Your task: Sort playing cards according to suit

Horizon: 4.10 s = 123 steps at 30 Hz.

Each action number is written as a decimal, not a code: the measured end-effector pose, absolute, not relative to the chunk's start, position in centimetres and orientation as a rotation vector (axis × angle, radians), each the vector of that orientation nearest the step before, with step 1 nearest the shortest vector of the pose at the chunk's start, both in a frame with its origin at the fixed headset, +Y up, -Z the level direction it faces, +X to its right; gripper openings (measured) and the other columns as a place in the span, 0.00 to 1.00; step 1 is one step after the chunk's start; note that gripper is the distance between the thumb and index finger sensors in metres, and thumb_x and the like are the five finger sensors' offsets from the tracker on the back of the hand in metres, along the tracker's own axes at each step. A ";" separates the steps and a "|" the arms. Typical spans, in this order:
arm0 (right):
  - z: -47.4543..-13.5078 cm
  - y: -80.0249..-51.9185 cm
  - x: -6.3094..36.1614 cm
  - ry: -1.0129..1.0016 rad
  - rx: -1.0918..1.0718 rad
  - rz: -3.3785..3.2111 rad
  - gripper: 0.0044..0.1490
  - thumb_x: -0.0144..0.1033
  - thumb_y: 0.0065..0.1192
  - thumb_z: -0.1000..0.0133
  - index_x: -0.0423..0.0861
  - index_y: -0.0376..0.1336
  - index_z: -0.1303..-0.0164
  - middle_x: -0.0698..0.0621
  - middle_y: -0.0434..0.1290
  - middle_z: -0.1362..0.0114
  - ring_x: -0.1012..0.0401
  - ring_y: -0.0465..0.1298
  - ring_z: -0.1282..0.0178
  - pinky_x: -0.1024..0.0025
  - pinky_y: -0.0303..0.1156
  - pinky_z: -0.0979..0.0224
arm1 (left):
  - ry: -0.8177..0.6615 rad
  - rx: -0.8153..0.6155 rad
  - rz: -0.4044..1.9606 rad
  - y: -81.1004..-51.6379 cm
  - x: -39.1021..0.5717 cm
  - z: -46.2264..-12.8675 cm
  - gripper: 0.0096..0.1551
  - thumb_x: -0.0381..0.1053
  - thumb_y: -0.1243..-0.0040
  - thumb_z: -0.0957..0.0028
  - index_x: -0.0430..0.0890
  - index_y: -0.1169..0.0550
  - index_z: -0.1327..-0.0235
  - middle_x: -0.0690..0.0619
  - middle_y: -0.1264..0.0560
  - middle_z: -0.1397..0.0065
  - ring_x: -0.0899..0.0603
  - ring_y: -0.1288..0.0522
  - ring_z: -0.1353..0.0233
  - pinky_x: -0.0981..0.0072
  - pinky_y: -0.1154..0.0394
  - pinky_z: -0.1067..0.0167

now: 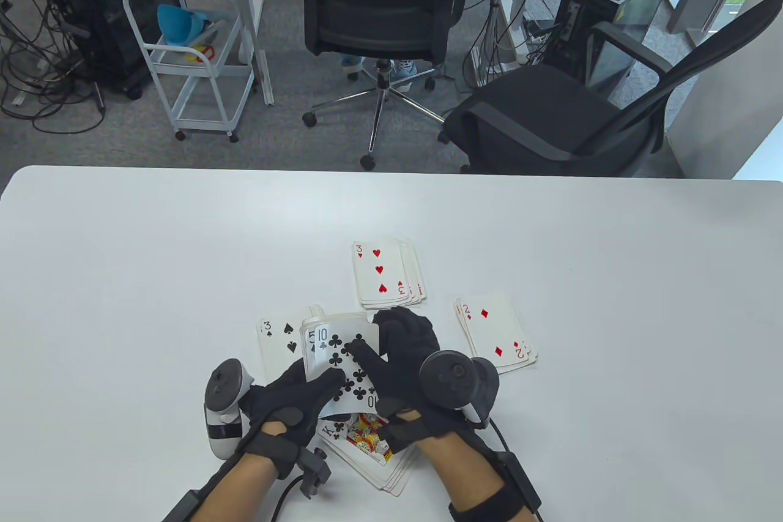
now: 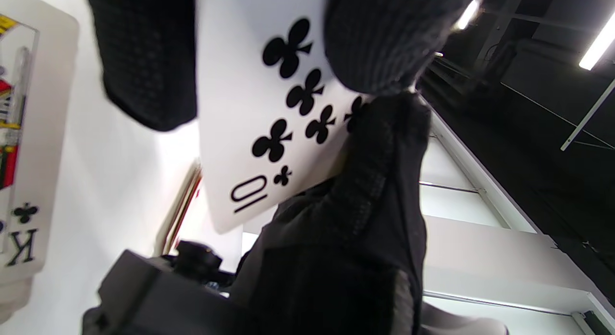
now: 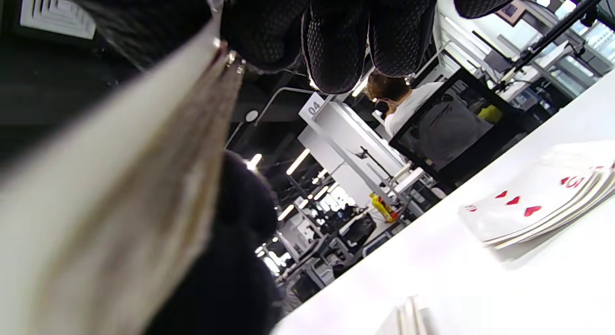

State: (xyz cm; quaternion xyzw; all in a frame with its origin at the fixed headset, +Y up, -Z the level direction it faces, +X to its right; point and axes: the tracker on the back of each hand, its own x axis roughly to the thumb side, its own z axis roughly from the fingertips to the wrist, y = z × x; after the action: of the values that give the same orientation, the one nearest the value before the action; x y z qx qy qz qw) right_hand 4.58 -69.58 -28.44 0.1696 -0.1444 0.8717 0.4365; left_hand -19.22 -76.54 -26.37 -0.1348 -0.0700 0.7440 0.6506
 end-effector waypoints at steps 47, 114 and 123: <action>-30.3 -72.9 2.8 0.348 0.521 2.604 0.28 0.46 0.69 0.39 0.42 0.67 0.36 0.35 0.58 0.19 0.34 0.47 0.17 0.25 0.40 0.26 | -0.119 -0.141 1.869 -75.1 -21.8 -26.5 0.29 0.62 0.38 0.43 0.51 0.26 0.31 0.52 0.19 0.33 0.41 0.15 0.39 0.57 0.13 0.51; -32.7 -71.7 0.6 0.207 0.284 2.490 0.23 0.41 0.72 0.41 0.36 0.74 0.47 0.36 0.60 0.21 0.34 0.50 0.18 0.24 0.37 0.27 | -0.124 0.043 1.976 -72.8 -25.5 -27.2 0.28 0.60 0.36 0.43 0.52 0.27 0.31 0.53 0.20 0.32 0.42 0.16 0.37 0.57 0.14 0.49; -35.5 -73.2 -7.8 0.419 0.285 2.702 0.23 0.42 0.71 0.40 0.36 0.73 0.49 0.35 0.61 0.23 0.34 0.50 0.19 0.25 0.35 0.28 | -0.109 0.118 2.015 -72.6 -26.5 -27.1 0.28 0.60 0.37 0.43 0.52 0.27 0.31 0.53 0.20 0.32 0.43 0.16 0.38 0.58 0.14 0.49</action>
State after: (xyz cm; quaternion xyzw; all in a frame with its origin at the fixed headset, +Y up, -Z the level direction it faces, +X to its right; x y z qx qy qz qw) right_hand -7.75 -73.21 -35.49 0.1015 0.1494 0.9640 0.1952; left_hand -26.51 -72.58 -27.06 0.0495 -0.0458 0.8445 0.5313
